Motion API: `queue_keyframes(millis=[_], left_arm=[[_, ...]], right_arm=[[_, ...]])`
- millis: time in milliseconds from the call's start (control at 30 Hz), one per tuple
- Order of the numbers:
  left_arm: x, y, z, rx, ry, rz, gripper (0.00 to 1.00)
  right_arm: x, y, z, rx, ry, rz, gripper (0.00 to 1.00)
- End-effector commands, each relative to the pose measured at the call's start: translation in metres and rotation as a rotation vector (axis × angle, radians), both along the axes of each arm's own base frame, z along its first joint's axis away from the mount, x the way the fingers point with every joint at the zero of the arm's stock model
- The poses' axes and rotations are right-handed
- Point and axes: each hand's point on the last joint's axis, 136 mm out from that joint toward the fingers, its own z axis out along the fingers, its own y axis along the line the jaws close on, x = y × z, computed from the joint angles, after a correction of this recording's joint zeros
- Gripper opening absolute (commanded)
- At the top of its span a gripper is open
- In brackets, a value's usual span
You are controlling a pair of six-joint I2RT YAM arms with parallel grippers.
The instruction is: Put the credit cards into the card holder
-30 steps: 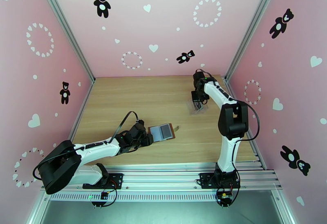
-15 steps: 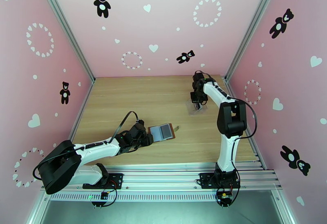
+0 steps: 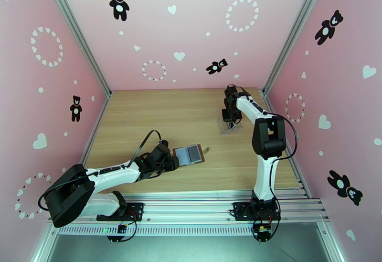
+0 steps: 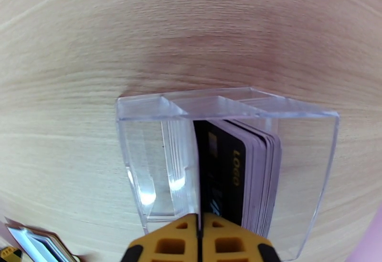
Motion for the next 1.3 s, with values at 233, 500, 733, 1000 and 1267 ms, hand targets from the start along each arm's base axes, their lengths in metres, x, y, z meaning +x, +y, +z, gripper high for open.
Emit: queue_keyframes(millis=[233, 500, 733, 1000, 1267], left_arm=[[0.000, 0.003, 0.009, -0.002, -0.029, 0.014, 0.53], [0.000, 0.003, 0.012, -0.013, -0.036, 0.020, 0.54], [0.002, -0.001, 0.008, -0.023, -0.026, 0.023, 0.52], [0.008, -0.011, 0.012, -0.033, -0.027, 0.008, 0.39], [0.015, -0.020, 0.020, -0.025, -0.034, -0.014, 0.28]], right_arm=[[0.000, 0.008, 0.071, 0.009, -0.248, -0.027, 0.00], [-0.034, 0.042, 0.109, 0.112, -0.337, 0.008, 0.00], [-0.107, 0.129, 0.099, 0.606, -0.205, 0.084, 0.00], [-0.181, 0.206, 0.048, 0.756, -0.017, 0.231, 0.00], [-0.198, 0.224, -0.008, 0.706, 0.074, 0.226, 0.00]])
